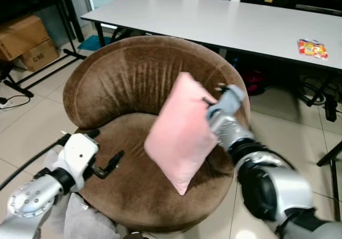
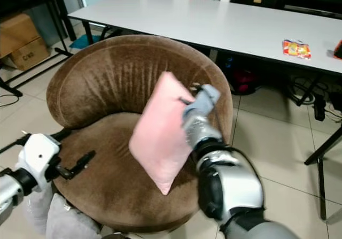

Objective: Move the pillow to the sofa from floor

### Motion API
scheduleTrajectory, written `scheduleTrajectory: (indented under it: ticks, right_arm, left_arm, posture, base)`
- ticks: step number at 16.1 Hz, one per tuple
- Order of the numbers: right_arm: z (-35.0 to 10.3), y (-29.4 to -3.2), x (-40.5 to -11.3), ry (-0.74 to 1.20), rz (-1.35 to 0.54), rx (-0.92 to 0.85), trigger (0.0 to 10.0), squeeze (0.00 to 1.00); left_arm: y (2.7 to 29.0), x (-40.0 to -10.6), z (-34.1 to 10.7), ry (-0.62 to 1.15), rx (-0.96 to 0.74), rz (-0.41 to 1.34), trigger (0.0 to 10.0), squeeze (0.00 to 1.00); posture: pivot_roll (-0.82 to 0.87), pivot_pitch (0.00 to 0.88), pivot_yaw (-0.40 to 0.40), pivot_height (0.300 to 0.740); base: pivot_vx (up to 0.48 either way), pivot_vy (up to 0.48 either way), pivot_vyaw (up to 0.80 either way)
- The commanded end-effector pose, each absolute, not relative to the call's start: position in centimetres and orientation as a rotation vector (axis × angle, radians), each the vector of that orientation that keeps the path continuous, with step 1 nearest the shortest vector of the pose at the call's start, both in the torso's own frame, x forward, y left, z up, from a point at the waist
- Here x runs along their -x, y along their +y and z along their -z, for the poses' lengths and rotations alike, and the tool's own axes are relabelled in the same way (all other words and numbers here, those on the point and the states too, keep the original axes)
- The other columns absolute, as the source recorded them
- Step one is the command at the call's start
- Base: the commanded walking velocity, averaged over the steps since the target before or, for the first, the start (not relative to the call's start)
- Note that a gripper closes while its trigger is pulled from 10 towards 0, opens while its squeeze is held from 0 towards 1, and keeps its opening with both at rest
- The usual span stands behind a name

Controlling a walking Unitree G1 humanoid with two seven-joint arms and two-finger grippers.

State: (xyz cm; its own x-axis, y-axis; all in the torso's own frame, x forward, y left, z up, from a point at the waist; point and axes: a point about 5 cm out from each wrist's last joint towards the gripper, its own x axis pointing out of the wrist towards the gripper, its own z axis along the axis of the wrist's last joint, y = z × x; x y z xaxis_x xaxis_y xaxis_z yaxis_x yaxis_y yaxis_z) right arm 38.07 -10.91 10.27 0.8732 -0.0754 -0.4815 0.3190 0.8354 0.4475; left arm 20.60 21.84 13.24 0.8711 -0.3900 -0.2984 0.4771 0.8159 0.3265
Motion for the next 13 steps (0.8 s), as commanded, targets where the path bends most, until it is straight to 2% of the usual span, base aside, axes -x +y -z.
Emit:
scheduleTrajectory:
  ticks: [1, 2, 4, 5, 8, 9, 12, 13]
  right_arm:
    - [-11.2, -10.5, -38.5, 0.414, 0.154, -0.538, 10.0, 1.00]
    - [-11.6, -10.3, -38.7, 0.376, 0.065, -0.598, 10.0, 1.00]
    - [-12.2, -11.0, -39.1, 0.315, 0.049, -0.633, 10.0, 1.00]
    - [-12.5, -11.9, -39.2, 0.302, 0.095, -0.555, 10.0, 1.00]
    - [-14.9, -13.3, -40.1, 0.159, 0.054, -0.558, 10.0, 1.00]
    - [-15.6, -13.9, -40.2, 0.093, -0.006, -0.516, 10.0, 0.00]
    - [-16.5, -14.9, -39.2, -0.024, -0.112, -0.377, 10.0, 0.00]
    - [-16.6, -15.1, -36.9, -0.055, -0.177, -0.249, 10.0, 0.00]
  left_arm:
    - [21.7, -20.6, -13.7, 0.210, -0.402, 0.478, 10.0, 0.00]
    - [21.5, -20.8, -13.7, 0.201, -0.386, 0.481, 10.0, 0.00]
    - [21.3, -21.2, -14.0, 0.181, -0.338, 0.481, 10.0, 0.00]
    - [21.1, -21.4, -14.0, 0.175, -0.316, 0.489, 10.0, 0.00]
    - [20.2, -21.5, -14.2, 0.153, -0.242, 0.493, 10.0, 0.00]
    - [19.6, -21.5, -14.3, 0.148, -0.199, 0.517, 10.0, 0.00]
    - [19.1, -21.7, -14.4, 0.130, -0.132, 0.491, 10.0, 0.00]
    - [18.8, -22.1, -14.3, 0.103, -0.136, 0.415, 10.0, 0.00]
  posture:
    - [0.09, 0.000, -0.004, 0.740]
    - [0.08, 0.000, 0.005, 0.740]
    - [0.08, 0.000, 0.012, 0.740]
    - [0.08, 0.000, 0.011, 0.740]
    - [0.07, 0.000, 0.013, 0.740]
    - [0.07, 0.000, 0.015, 0.740]
    - [0.04, 0.000, 0.027, 0.740]
    - [0.03, 0.000, 0.034, 0.740]
  base:
    - [0.000, 0.000, 0.00]
    - [0.000, 0.000, 0.00]
    - [0.000, 0.000, 0.00]
    - [0.000, 0.000, 0.00]
    - [0.000, 0.000, 0.00]
    - [0.000, 0.000, 0.00]
    - [0.000, 0.000, 0.00]
    - [0.000, 0.000, 0.00]
